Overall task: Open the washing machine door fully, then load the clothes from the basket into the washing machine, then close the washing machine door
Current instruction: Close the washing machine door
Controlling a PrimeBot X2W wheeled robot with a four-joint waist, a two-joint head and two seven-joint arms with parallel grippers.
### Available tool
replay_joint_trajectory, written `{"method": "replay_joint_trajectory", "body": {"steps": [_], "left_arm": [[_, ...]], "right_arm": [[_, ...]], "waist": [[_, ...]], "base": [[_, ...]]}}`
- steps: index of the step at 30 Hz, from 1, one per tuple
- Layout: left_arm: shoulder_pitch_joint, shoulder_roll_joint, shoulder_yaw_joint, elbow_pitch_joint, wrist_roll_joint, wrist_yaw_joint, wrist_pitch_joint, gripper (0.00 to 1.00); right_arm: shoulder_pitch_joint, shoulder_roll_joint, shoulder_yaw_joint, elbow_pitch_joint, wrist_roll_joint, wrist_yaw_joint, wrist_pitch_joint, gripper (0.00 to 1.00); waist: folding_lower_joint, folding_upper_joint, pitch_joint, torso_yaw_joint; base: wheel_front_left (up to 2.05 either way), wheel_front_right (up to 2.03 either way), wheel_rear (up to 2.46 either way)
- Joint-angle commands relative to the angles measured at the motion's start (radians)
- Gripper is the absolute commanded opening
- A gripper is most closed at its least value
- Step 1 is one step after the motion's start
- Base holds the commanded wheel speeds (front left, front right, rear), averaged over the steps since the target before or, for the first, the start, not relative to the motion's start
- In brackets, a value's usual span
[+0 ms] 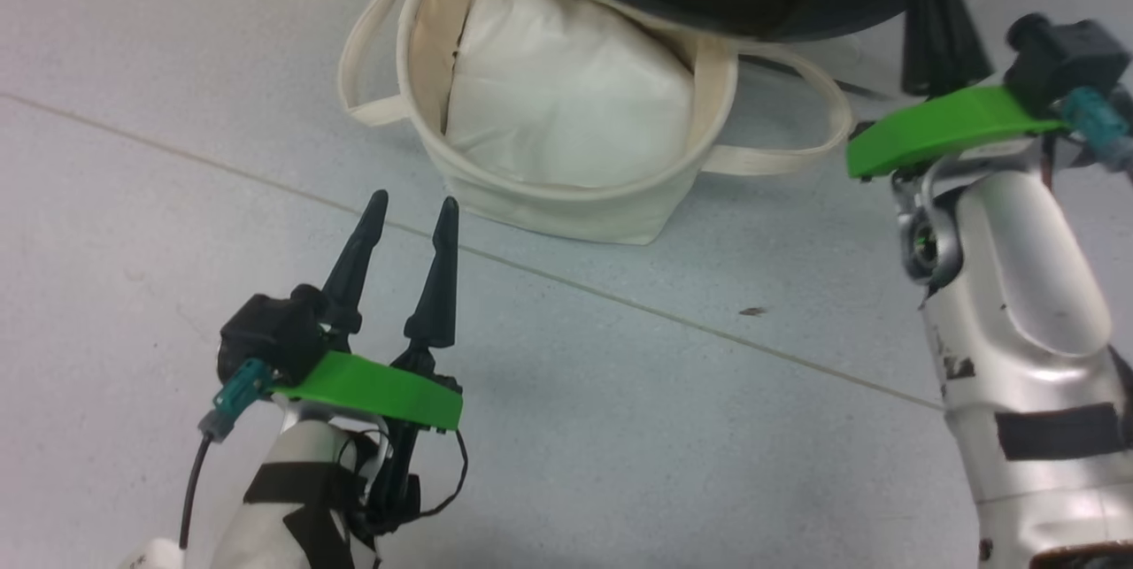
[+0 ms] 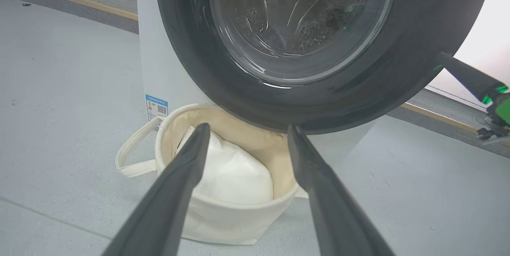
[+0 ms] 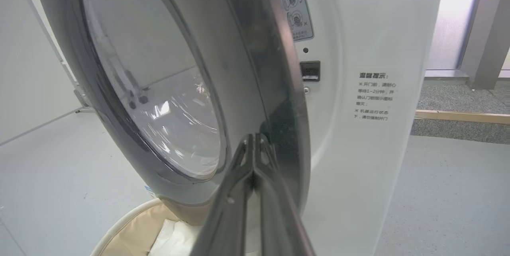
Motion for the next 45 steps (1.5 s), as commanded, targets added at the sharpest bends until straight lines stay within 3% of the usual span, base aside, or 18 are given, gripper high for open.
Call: {"method": "replay_joint_trajectory", "body": {"steps": [1,14,28,35,45], "left_arm": [[-0.014,0.014,0.025,-0.033,-0.008,0.007,-0.012,1.00],[-0.045,0.014,-0.022,-0.048,-0.053,0.032,-0.012,1.00],[-0.073,0.014,-0.051,-0.057,-0.085,0.048,-0.012,1.00],[-0.080,0.014,-0.055,-0.055,-0.090,0.052,-0.012,1.00],[-0.064,0.014,-0.026,-0.028,-0.054,0.038,-0.012,1.00]], "right_arm": [[-0.034,0.016,0.002,-0.024,-0.010,0.000,-0.012,0.00],[-0.175,0.008,-0.148,0.026,-0.120,0.000,-0.012,0.00],[-0.304,-0.010,-0.260,0.060,-0.160,0.000,-0.012,0.00],[-0.321,-0.008,-0.270,0.048,-0.156,0.000,-0.012,0.00],[-0.207,0.009,-0.230,0.017,-0.103,0.000,-0.012,0.00]], "waist": [[-0.0001,0.0000,0.015,0.015],[-0.0001,0.0000,0.082,0.069],[-0.0001,0.0000,0.142,0.102],[-0.0001,0.0000,0.145,0.103],[-0.0001,0.0000,0.071,0.049]], "base": [[0.00,0.00,0.00],[0.00,0.00,0.00],[0.00,0.00,0.00],[0.00,0.00,0.00],[0.00,0.00,0.00]]}}
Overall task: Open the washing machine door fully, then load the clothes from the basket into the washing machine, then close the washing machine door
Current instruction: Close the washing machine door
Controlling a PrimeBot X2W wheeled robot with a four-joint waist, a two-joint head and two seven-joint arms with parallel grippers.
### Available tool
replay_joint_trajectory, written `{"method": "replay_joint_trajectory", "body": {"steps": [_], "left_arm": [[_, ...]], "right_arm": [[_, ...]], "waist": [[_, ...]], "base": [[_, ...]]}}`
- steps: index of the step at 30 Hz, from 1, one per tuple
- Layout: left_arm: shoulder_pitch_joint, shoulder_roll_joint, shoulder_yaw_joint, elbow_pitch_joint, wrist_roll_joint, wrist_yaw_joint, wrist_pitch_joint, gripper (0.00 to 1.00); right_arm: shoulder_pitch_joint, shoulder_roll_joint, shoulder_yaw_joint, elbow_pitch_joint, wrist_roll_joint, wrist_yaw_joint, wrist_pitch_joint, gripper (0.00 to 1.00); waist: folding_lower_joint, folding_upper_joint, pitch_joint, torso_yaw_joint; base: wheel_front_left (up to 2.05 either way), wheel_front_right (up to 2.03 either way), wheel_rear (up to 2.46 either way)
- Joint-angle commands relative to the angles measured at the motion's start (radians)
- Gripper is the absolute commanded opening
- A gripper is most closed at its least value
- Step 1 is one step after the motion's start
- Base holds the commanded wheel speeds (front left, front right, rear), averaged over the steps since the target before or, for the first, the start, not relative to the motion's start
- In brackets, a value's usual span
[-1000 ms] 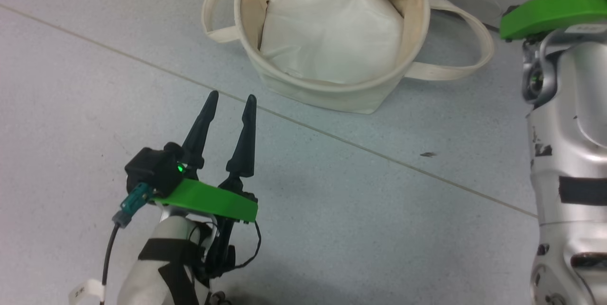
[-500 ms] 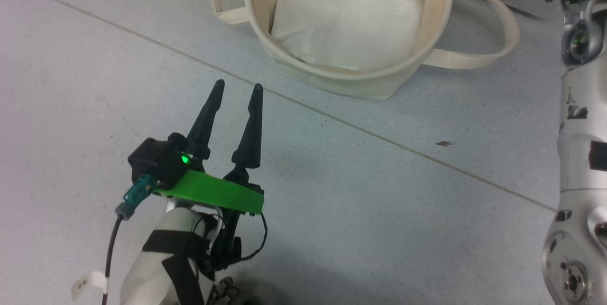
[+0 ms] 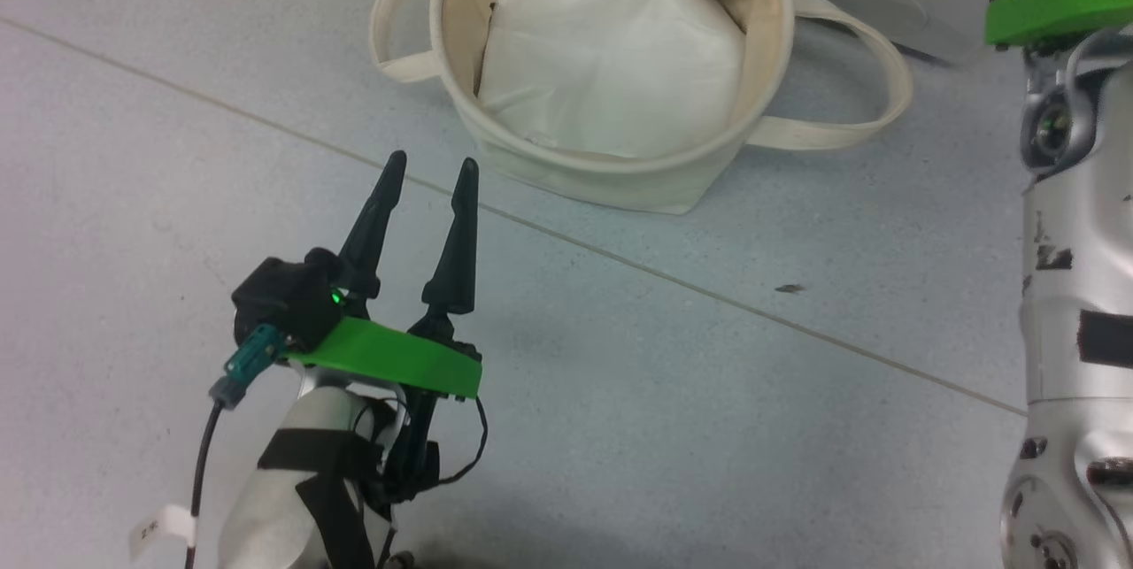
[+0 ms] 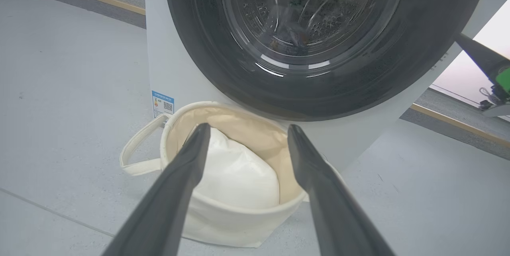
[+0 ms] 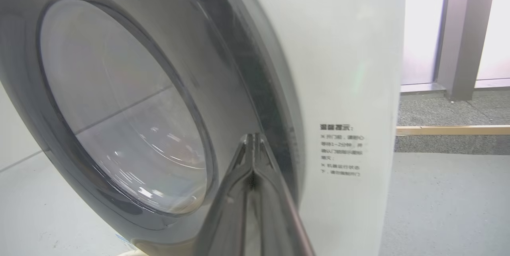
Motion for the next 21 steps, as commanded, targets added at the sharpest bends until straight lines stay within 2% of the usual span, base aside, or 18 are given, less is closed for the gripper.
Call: {"method": "replay_joint_trajectory", "body": {"steps": [1,6,10,21], "left_arm": [[0.011,0.017,0.039,-0.021,0.014,-0.009,-0.012,1.00],[0.014,0.017,0.041,-0.012,0.023,-0.017,-0.012,1.00],[0.030,0.017,0.051,0.005,0.035,-0.023,-0.012,1.00],[0.102,0.017,0.110,0.043,0.091,-0.053,-0.012,1.00]], "right_arm": [[0.019,0.032,0.026,-0.031,0.009,0.000,-0.005,0.00],[0.037,0.035,0.048,-0.039,0.034,0.000,-0.005,0.00],[0.089,0.036,0.105,-0.061,0.090,0.000,-0.005,0.00],[0.378,0.036,0.251,-0.192,0.212,0.000,-0.005,0.00]], "waist": [[0.0001,-0.0001,-0.026,-0.030],[0.0001,-0.0001,-0.040,-0.047],[0.0001,-0.0001,-0.075,-0.064],[0.0001,-0.0001,-0.242,-0.158]], "base": [[0.00,0.00,0.00],[0.00,0.00,0.00],[0.00,0.00,0.00],[0.00,0.00,0.00]]}}
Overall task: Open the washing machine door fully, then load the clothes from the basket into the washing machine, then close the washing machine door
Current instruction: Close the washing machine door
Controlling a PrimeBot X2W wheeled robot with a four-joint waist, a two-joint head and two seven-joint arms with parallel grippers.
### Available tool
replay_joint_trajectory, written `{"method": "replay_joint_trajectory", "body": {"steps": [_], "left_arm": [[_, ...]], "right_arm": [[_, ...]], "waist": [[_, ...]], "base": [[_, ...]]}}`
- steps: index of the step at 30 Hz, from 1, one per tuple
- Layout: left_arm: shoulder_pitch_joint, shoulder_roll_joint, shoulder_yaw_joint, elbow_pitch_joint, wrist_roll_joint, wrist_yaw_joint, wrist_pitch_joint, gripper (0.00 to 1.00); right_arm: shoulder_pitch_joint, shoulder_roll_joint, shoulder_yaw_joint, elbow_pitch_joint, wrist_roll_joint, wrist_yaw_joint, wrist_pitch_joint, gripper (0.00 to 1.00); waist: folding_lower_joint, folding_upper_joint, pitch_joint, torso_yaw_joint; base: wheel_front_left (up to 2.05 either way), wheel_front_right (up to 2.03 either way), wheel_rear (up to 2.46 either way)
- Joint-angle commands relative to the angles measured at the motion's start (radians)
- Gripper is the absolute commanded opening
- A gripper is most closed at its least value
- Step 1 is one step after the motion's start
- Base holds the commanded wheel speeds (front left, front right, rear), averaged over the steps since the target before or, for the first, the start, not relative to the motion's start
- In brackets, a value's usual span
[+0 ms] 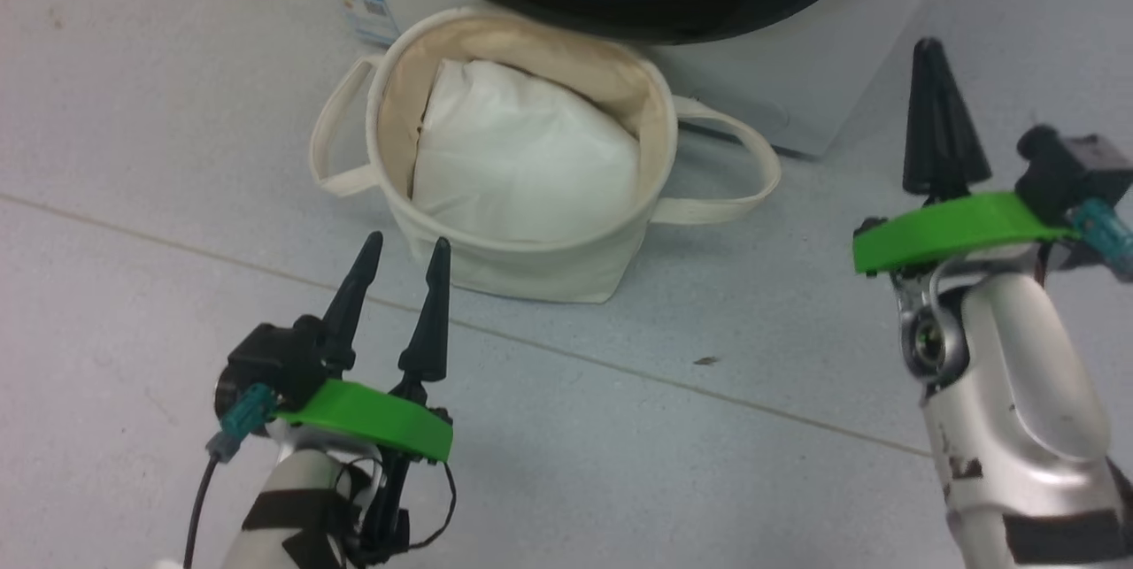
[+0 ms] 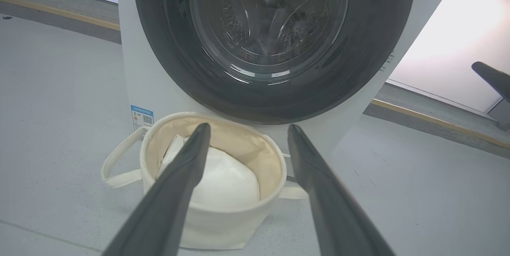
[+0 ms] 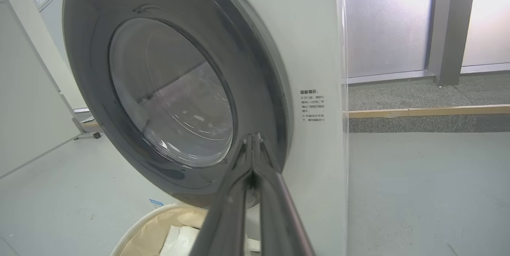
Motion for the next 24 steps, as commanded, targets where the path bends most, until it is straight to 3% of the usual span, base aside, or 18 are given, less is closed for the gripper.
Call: {"method": "replay_joint_trajectory", "body": {"steps": [1,12,20,21,23,24], "left_arm": [[0.014,0.016,0.036,-0.022,0.016,-0.006,-0.012,1.00],[0.103,0.016,0.079,-0.008,0.048,-0.027,-0.012,1.00],[0.119,0.016,0.079,-0.006,0.063,-0.039,-0.012,1.00],[0.119,0.016,0.079,-0.009,0.063,-0.039,-0.012,1.00],[0.122,0.016,0.078,-0.014,0.065,-0.038,-0.012,1.00],[0.123,0.016,0.077,-0.018,0.066,-0.038,-0.012,1.00]], "right_arm": [[0.027,0.021,0.026,-0.051,0.010,0.000,-0.005,0.00],[0.341,0.021,0.002,-0.256,0.034,0.000,-0.005,0.00],[0.424,0.021,-0.009,-0.282,0.030,0.000,-0.005,0.00],[0.431,0.021,-0.011,-0.280,0.033,0.000,-0.005,0.05],[0.441,0.021,-0.013,-0.281,0.025,0.000,-0.005,0.28],[0.445,0.021,-0.004,-0.285,0.022,0.000,-0.005,1.00]], "waist": [[0.0002,-0.0001,-0.054,-0.043],[0.0002,-0.0001,-0.158,-0.135],[0.0002,-0.0001,-0.181,-0.164],[0.0002,-0.0001,-0.184,-0.165],[0.0002,-0.0001,-0.191,-0.166],[0.0002,-0.0001,-0.193,-0.166]], "base": [[0.00,0.00,0.00],[0.00,0.00,0.00],[0.00,0.00,0.00],[0.00,0.00,0.00],[0.00,0.00,0.00],[0.00,0.00,0.00]]}}
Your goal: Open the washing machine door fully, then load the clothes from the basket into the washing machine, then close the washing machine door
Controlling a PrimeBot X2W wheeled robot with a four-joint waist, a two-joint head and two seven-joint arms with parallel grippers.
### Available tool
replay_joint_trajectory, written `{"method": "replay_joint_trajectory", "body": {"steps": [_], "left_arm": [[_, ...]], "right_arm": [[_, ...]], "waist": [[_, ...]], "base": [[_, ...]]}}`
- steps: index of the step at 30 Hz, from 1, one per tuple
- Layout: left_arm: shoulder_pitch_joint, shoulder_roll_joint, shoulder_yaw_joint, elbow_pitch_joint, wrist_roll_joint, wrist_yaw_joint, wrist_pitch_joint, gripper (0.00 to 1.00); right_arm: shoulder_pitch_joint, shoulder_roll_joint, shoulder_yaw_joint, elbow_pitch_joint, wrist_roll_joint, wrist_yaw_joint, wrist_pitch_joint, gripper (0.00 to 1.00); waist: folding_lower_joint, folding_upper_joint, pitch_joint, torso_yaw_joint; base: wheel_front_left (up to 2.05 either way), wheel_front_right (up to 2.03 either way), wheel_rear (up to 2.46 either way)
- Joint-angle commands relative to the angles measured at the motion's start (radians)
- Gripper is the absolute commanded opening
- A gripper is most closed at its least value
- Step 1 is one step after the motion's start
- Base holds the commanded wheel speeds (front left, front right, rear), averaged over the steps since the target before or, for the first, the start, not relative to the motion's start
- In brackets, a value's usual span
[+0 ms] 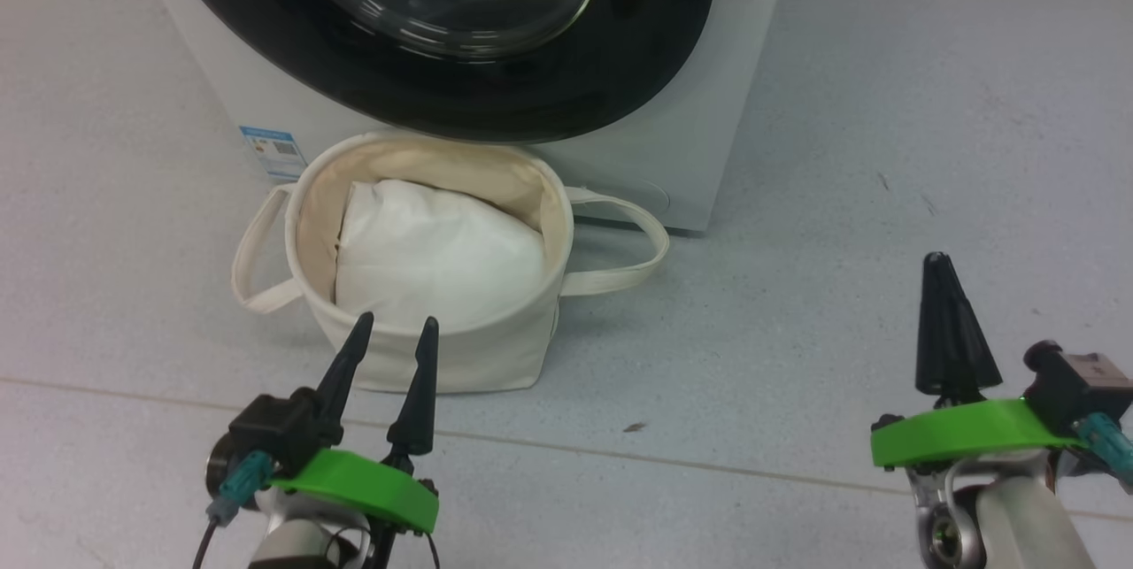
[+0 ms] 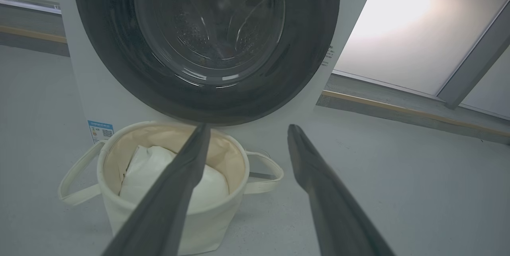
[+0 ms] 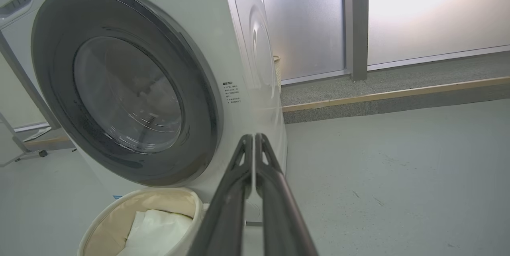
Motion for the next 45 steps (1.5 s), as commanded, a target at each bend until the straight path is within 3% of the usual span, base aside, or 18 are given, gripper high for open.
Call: {"method": "replay_joint_trajectory", "body": {"steps": [1,13,24,45], "left_arm": [[-0.010,0.014,0.028,-0.040,0.009,-0.003,-0.012,1.00],[0.009,0.014,0.032,-0.062,0.016,-0.008,-0.012,1.00],[0.006,0.014,0.038,-0.089,0.029,-0.003,-0.012,1.00],[0.018,0.014,0.038,-0.095,0.030,0.013,-0.012,1.00]], "right_arm": [[-0.004,0.004,0.026,-0.041,-0.005,0.000,-0.005,1.00],[0.021,0.004,0.040,-0.029,-0.010,0.000,-0.005,1.00],[0.004,0.004,0.028,-0.016,-0.111,0.000,-0.005,1.00],[0.006,0.004,-0.004,-0.018,-0.074,0.000,-0.005,1.00]], "waist": [[0.0001,-0.0001,-0.004,0.001],[0.0001,-0.0001,-0.013,0.002],[0.0001,-0.0001,-0.002,0.004],[0.0001,-0.0001,-0.018,0.006]], "base": [[0.00,0.00,0.00],[0.00,0.00,0.00],[0.00,0.00,0.00],[0.00,0.00,0.00]]}}
